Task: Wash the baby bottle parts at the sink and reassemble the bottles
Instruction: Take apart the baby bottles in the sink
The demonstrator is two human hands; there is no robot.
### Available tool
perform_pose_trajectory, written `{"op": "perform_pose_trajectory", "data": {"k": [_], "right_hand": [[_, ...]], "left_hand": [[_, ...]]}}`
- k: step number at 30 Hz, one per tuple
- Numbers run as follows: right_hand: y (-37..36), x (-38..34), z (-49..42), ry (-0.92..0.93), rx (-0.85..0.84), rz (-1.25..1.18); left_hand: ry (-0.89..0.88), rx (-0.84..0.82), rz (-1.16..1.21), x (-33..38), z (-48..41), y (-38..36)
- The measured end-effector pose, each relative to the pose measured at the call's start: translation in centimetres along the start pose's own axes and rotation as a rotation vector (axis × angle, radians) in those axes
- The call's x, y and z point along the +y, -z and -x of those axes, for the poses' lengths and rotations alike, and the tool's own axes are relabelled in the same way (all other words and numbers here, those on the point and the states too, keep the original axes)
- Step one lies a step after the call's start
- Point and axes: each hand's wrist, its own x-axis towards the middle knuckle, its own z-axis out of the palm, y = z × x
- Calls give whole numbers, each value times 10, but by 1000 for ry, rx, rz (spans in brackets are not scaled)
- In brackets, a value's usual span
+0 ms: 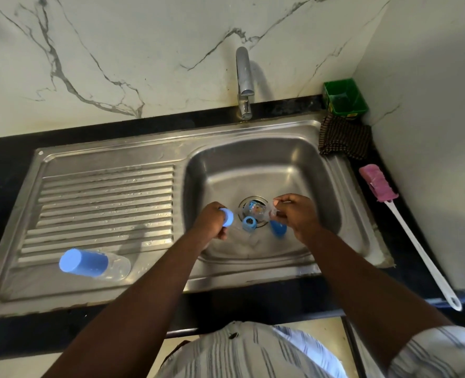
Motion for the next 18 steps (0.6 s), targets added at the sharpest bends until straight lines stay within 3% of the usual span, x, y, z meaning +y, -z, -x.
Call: {"op": "perform_pose_trajectory", "data": {"k": [5,9,13,18], "right_hand": [[-1,8,-28,-7,-3,184],[-4,11,-51,20,19,459],[-4,1,-70,187,14,811],[-10,7,-110,261,-19,976]], "left_hand": [[149,56,130,-11,-17,10],[123,-5,239,-8,-28,4],[23,-28,96,-11,-49,-8],[-4,-8,-71,-22,-79,-25]]}}
